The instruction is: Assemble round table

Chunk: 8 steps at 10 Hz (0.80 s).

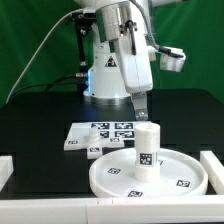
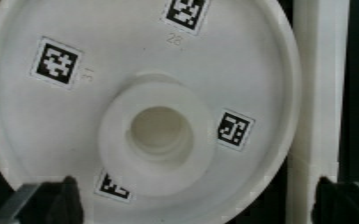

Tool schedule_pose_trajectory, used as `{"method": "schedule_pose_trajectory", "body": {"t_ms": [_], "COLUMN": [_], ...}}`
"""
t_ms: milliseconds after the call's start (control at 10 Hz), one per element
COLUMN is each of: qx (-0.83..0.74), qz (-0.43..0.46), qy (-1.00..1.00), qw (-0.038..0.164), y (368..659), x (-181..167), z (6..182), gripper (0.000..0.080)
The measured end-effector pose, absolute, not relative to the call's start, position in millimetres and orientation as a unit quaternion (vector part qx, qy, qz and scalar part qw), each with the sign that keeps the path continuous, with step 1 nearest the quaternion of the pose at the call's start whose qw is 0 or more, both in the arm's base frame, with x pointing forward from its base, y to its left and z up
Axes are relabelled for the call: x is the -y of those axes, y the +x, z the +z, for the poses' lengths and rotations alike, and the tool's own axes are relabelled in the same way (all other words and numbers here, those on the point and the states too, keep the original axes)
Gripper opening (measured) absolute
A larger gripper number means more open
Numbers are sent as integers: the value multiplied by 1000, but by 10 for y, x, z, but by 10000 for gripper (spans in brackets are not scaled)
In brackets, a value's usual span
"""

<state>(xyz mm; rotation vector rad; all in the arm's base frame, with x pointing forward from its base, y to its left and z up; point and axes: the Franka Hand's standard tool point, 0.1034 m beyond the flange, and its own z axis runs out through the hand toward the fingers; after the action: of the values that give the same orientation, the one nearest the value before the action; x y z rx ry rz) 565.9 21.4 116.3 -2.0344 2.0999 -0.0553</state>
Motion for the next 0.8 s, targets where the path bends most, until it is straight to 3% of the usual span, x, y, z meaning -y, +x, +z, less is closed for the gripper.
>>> {"method": "schedule_pose_trajectory", "body": {"t_ms": [500,600,800], "qx": [-561,-602,-534], "qz": [-42,-61,-64], "qy": [-821,-791,-839], "qw": [95,91,86], "y": [5421,5400,5390], "x": [118,97,88], "z": [1137,1110,1103], "gripper": [649,649,649]}}
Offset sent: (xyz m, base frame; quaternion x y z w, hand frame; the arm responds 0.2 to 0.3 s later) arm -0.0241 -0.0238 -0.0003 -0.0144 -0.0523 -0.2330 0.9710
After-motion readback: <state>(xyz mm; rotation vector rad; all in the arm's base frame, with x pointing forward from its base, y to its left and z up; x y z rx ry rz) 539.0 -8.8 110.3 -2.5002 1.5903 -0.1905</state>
